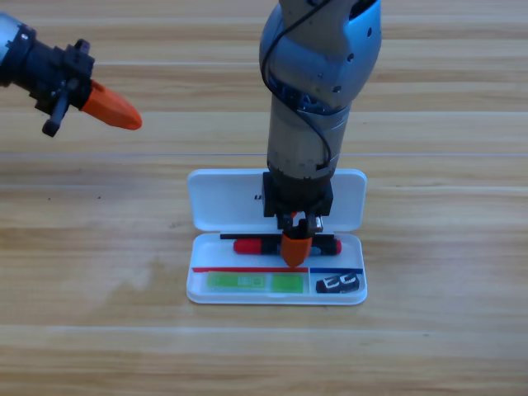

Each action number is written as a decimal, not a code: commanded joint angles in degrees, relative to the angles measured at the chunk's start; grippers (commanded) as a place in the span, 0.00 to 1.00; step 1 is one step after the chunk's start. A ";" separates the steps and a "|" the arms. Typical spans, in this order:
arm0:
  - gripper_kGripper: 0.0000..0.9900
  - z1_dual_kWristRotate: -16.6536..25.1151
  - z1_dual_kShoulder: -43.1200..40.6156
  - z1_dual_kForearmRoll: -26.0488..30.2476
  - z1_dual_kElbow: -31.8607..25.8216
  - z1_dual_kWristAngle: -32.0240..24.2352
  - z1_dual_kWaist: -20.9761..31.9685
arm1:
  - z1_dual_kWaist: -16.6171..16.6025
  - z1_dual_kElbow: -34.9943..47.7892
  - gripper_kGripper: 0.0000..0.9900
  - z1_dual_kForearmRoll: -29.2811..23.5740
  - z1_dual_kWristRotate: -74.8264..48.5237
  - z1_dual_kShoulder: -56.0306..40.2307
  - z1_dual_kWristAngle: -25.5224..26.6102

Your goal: Clean up eraser and pencils

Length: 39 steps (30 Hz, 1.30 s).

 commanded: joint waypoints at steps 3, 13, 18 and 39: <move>0.00 -0.44 3.64 0.58 -0.70 0.12 -3.47 | 3.30 4.15 0.65 2.59 1.02 -5.57 1.20; 0.00 -0.44 7.86 0.15 -3.07 1.61 -8.39 | 8.31 28.67 0.73 3.46 2.16 -34.57 8.40; 0.00 -1.23 10.06 -0.65 -4.74 3.20 -10.15 | 3.30 38.07 0.79 3.20 1.90 -43.36 10.34; 0.00 -3.25 17.09 -0.91 -10.19 6.71 -16.30 | -6.64 48.71 0.91 -31.43 14.55 -56.81 30.20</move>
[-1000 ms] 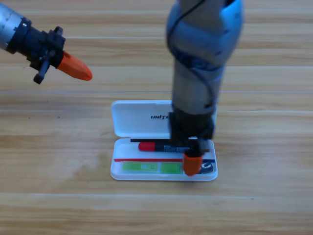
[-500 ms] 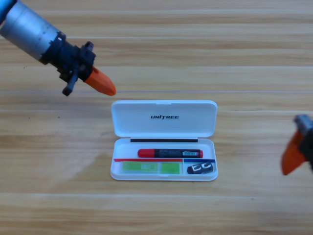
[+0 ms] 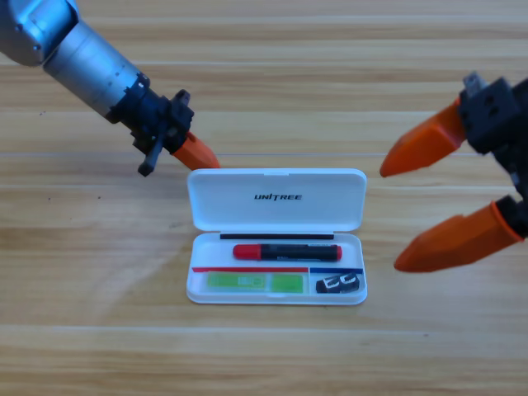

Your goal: Clean up eraser and pencils

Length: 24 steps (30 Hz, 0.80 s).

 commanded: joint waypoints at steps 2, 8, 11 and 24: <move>0.00 -1.38 4.25 -0.63 -0.81 1.44 -3.53 | 0.57 -2.62 0.91 -0.48 2.93 -6.13 1.72; 0.00 -1.91 4.51 -0.45 -1.07 1.61 -4.76 | 0.83 -1.48 0.91 -0.40 3.02 -7.88 1.72; 0.00 -2.09 4.16 -0.10 -1.07 1.70 -5.29 | 0.83 -1.30 0.91 -0.31 2.93 -8.32 1.72; 0.00 -2.17 1.09 2.89 -0.37 1.70 -7.22 | 2.24 -0.69 0.91 -0.40 2.76 -5.86 2.25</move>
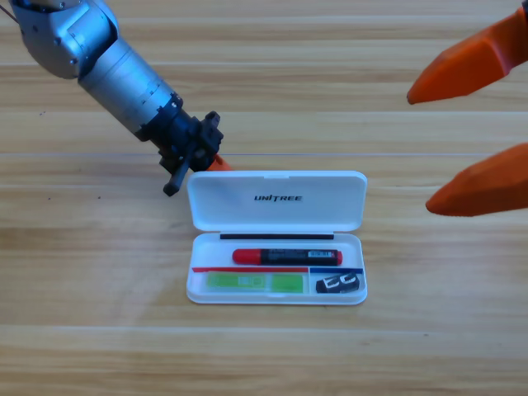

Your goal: Clean up eraser and pencils

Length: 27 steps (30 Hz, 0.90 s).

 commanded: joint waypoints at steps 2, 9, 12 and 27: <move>0.00 -0.50 -1.20 1.75 1.19 0.53 -2.29 | 1.86 1.87 0.91 -0.40 0.19 1.29 1.83; 0.00 -0.50 -3.22 2.45 2.42 0.70 -3.43 | 1.94 2.04 0.91 -0.31 0.01 1.55 2.09; 0.00 -0.41 -3.48 2.45 3.12 0.79 -4.05 | 1.94 2.04 0.91 -0.31 0.01 1.82 2.35; 0.00 -0.06 -2.96 1.84 4.97 1.06 -6.07 | 2.12 2.04 0.91 -0.31 0.01 1.99 2.79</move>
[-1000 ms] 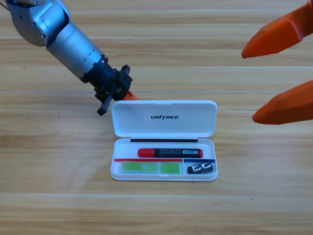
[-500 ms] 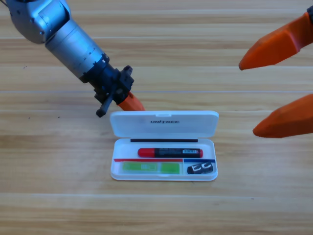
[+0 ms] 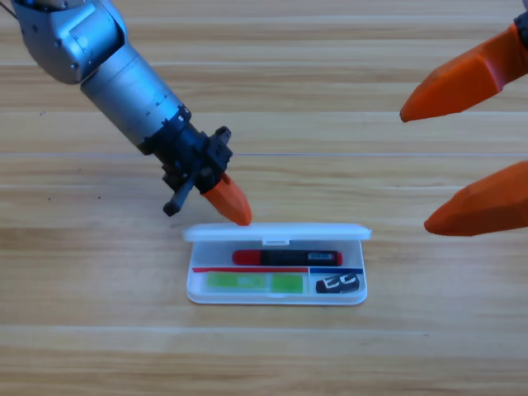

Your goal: Clean up eraser and pencils

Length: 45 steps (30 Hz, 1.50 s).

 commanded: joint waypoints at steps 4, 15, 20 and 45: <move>0.00 -0.06 1.30 -0.19 1.24 0.69 -2.27 | 1.66 1.61 0.91 -0.40 0.02 1.56 1.00; 0.00 -0.15 2.35 -0.28 1.51 1.04 -4.30 | 2.10 1.43 0.91 -0.40 0.02 1.91 1.26; 0.00 -0.41 2.79 -0.46 1.95 1.04 -5.26 | 2.19 1.43 0.91 -0.31 0.10 2.17 1.26; 0.00 -0.23 6.31 -3.44 4.06 1.83 -7.02 | 2.54 0.99 0.91 -0.31 0.19 3.23 1.26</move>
